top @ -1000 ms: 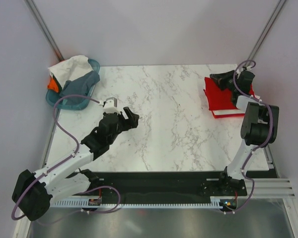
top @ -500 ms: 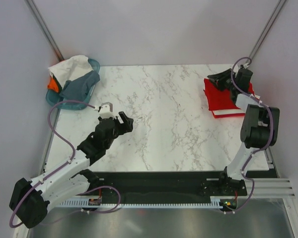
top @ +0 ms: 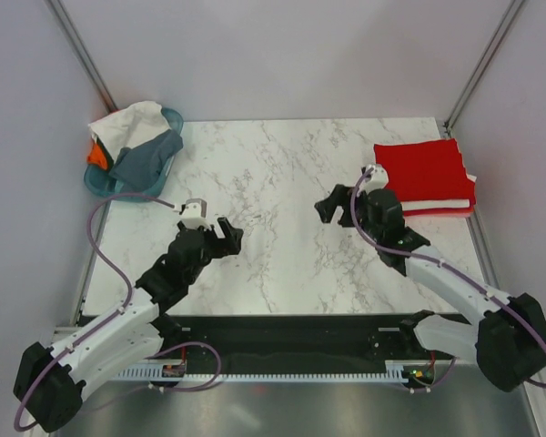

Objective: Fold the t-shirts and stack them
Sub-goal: Reset both grippers

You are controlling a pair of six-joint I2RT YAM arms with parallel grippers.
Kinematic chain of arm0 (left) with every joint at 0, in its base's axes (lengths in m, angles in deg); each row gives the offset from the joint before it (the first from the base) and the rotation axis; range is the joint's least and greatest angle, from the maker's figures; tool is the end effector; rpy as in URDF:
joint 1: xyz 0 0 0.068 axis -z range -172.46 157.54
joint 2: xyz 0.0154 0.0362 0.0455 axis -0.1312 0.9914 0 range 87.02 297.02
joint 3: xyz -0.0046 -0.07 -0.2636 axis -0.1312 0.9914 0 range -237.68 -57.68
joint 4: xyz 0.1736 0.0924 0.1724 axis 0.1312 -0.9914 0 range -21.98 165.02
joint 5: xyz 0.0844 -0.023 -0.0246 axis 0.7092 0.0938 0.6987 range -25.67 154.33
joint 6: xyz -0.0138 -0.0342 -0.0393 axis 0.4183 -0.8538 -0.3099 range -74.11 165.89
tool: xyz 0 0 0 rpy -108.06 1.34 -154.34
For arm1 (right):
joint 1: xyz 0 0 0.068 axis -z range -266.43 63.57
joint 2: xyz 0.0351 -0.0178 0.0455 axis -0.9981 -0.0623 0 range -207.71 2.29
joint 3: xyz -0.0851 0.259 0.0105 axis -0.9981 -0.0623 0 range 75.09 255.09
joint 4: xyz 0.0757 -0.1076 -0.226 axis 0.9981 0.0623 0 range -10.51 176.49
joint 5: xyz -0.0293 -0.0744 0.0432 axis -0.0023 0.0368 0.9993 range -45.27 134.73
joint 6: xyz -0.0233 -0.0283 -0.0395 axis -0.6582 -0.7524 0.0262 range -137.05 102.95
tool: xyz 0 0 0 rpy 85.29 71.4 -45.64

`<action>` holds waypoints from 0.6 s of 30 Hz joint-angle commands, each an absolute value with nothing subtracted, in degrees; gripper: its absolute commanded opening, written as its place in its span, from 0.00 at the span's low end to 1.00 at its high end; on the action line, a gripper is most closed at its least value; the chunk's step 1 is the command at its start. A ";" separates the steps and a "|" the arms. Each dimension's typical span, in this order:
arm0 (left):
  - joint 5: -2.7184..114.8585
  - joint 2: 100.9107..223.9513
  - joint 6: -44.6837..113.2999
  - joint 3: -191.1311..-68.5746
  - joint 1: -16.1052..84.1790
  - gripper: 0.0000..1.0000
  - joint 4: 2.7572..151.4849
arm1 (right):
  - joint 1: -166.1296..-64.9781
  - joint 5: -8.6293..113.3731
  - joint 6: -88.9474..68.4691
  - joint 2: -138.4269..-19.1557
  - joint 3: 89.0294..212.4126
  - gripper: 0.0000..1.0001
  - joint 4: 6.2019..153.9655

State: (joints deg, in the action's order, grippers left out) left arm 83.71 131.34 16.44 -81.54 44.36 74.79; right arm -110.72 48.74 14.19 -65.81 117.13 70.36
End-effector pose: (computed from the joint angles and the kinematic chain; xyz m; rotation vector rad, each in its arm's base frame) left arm 0.1531 -0.0998 0.2306 -0.1029 1.9339 -0.4518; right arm 0.2474 0.1146 0.2729 0.0670 1.9302 0.7263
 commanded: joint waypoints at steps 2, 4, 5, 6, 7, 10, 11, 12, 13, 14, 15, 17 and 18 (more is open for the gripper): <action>82.26 127.38 20.40 -78.79 44.19 0.91 75.72 | -115.43 29.71 8.17 -56.09 104.82 0.98 69.92; 81.91 126.06 20.84 -78.17 44.19 0.91 75.28 | -115.43 29.70 6.95 -51.78 100.25 0.98 70.17; 81.82 124.57 20.84 -77.29 44.19 0.91 75.28 | -115.43 30.83 6.24 -50.55 99.18 0.98 70.78; 81.73 123.86 20.93 -76.76 44.19 0.91 75.28 | -115.43 31.54 6.06 -48.44 98.39 0.98 71.57; 81.73 123.07 21.10 -76.15 44.19 0.91 75.28 | -115.43 32.07 6.41 -47.47 97.07 0.98 73.14; 81.21 120.08 20.40 -72.73 44.19 0.91 75.28 | -115.34 32.25 8.26 -45.35 94.96 0.98 75.35; 81.29 119.46 20.14 -72.19 44.19 0.91 75.28 | -115.43 32.16 9.30 -44.91 94.34 0.98 75.53; 81.29 117.89 19.79 -71.84 44.19 0.91 75.28 | -115.43 32.25 9.66 -43.86 93.73 0.98 75.53; 81.21 117.35 19.61 -71.40 44.19 0.91 75.28 | -115.34 33.12 9.66 -42.98 93.55 0.98 75.97; 81.55 116.56 19.61 -71.05 44.19 0.91 75.28 | -115.43 33.04 9.93 -41.06 93.02 0.98 75.54; 82.17 116.03 19.35 -70.70 44.19 0.91 75.28 | -115.43 33.04 10.10 -40.34 92.23 0.98 74.92; 83.31 115.15 18.99 -70.16 44.19 0.91 75.28 | -115.34 33.57 10.37 -39.11 90.47 0.98 73.16; 83.40 115.06 18.91 -70.16 44.19 0.91 75.28 | -115.43 33.57 10.46 -38.67 90.38 0.98 73.51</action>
